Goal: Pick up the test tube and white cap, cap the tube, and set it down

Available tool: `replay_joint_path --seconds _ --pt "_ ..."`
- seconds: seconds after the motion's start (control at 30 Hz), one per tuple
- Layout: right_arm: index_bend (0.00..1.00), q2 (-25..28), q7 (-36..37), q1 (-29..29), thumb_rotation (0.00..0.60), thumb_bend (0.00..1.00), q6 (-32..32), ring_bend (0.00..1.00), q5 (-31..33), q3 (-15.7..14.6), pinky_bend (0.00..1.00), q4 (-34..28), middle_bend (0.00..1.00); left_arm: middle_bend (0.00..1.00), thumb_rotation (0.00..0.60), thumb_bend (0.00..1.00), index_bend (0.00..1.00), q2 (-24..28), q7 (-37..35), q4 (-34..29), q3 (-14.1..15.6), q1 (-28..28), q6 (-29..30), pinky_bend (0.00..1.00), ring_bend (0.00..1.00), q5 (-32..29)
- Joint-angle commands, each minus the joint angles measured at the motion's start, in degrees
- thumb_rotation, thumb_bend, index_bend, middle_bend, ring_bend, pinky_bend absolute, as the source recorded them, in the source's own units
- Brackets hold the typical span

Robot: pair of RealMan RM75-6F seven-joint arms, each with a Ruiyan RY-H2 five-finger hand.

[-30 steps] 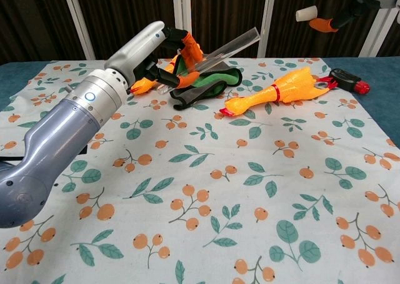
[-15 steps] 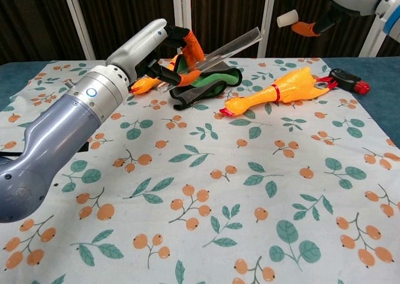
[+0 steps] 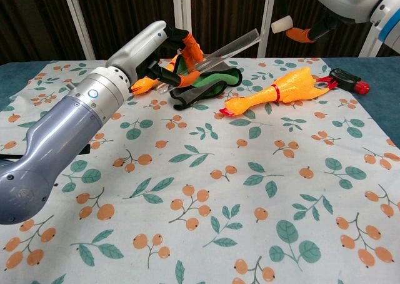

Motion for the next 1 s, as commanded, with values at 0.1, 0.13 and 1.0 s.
replay_joint_path --seconds 0.1,0.13,1.0 --pt "0.58 -0.4 -0.2 0.0 0.600 0.36 0.0 0.04 0.2 -0.1 0.00 -0.2 0.25 0.65 0.600 0.75 0.63 -0.1 0.2 -0.2 0.0 0.0 0.1 0.00 0.12 0.1" --pt "0.58 -0.5 -0.3 0.0 0.600 0.36 -0.1 0.04 0.3 -0.1 0.00 -0.2 0.25 0.65 0.600 0.75 0.63 -0.1 0.3 -0.3 0.0 0.0 0.2 0.00 0.12 0.1" --pt "0.58 -1.7 -1.5 -0.2 0.600 0.36 0.1 0.04 1.6 0.0 0.00 -1.2 0.25 0.65 0.600 0.75 0.63 -0.8 1.4 -0.6 -0.3 -0.5 -0.1 0.00 0.12 -0.2"
